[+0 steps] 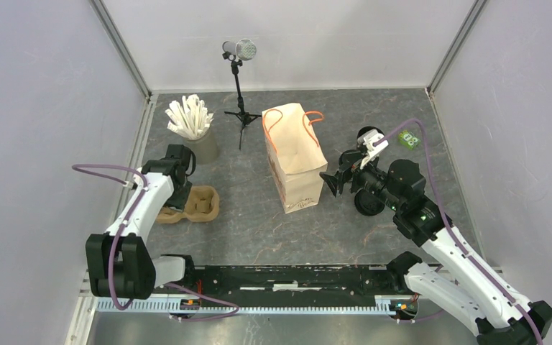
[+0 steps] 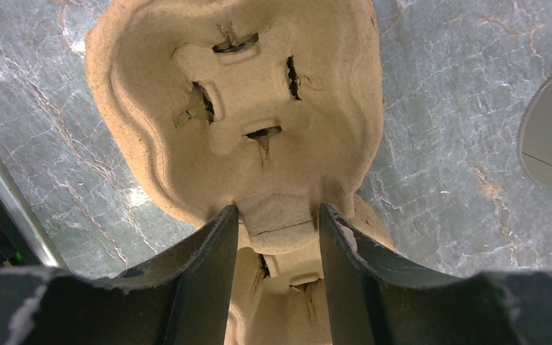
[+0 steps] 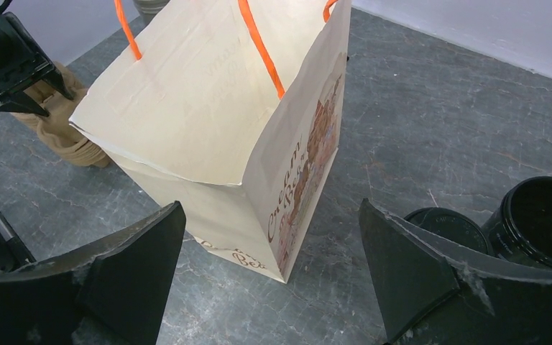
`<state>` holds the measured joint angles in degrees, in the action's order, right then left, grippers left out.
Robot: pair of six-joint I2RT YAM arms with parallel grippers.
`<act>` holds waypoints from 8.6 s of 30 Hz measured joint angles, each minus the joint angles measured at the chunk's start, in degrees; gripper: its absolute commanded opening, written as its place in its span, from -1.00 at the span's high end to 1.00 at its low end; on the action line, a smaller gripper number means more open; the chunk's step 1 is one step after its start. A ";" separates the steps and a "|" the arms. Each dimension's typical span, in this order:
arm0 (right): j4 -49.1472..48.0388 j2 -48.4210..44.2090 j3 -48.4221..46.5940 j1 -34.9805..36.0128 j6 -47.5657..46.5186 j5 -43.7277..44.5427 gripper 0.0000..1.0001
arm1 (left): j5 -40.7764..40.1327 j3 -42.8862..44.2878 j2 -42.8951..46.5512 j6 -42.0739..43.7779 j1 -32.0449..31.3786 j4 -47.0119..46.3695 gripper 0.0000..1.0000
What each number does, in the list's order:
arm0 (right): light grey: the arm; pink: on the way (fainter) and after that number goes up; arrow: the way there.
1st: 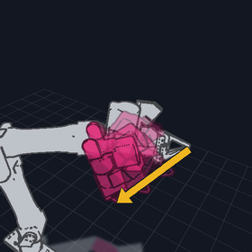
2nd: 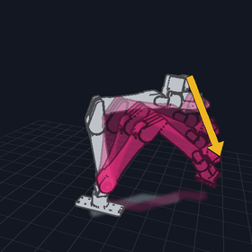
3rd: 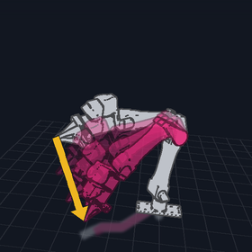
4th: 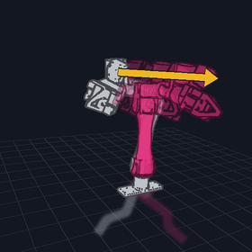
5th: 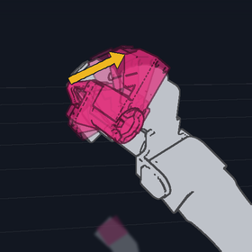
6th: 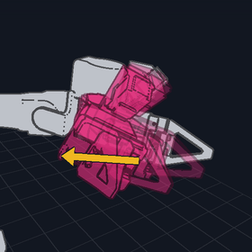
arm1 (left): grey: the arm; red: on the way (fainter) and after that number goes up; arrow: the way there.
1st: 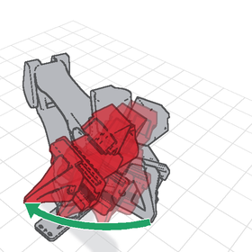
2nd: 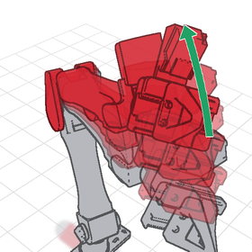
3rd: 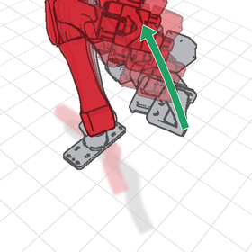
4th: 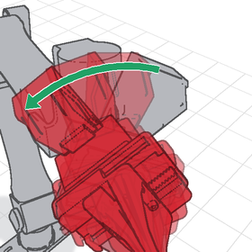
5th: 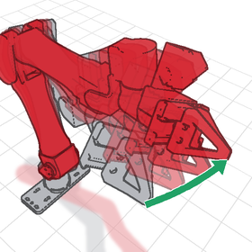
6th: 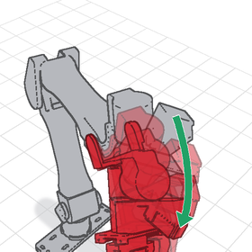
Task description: Pack the takeout coffee
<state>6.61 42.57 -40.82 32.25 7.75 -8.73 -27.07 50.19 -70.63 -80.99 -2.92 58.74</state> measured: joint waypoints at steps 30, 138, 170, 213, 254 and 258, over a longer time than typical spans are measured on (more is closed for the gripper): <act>0.39 0.24 0.00 0.00 -0.83 1.27 -0.96 | -0.20 2.03 -3.32 -2.58 0.07 2.69 0.15; -23.56 17.79 -3.39 0.39 4.35 4.66 0.62 | 27.06 43.63 -13.44 28.96 -35.41 -23.04 0.43; -25.09 18.95 -3.30 0.39 5.07 2.51 0.67 | 16.52 52.39 -22.47 15.28 -35.45 -4.37 0.36; -26.73 19.63 -2.43 0.39 5.03 2.78 0.64 | 16.13 55.19 -27.43 2.51 -37.70 4.50 0.36; -26.32 20.20 -2.43 0.66 4.39 2.97 0.60 | 14.29 52.50 -22.97 9.62 -39.60 0.46 -1.00; -26.25 20.20 -2.43 0.66 4.42 2.95 0.57 | 15.34 51.98 -20.65 12.70 -39.60 -2.23 -1.00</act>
<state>-19.64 62.76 -43.24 32.91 12.16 -5.78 -11.73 102.17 -91.29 -68.29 -42.52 56.51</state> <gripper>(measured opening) 0.200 0.994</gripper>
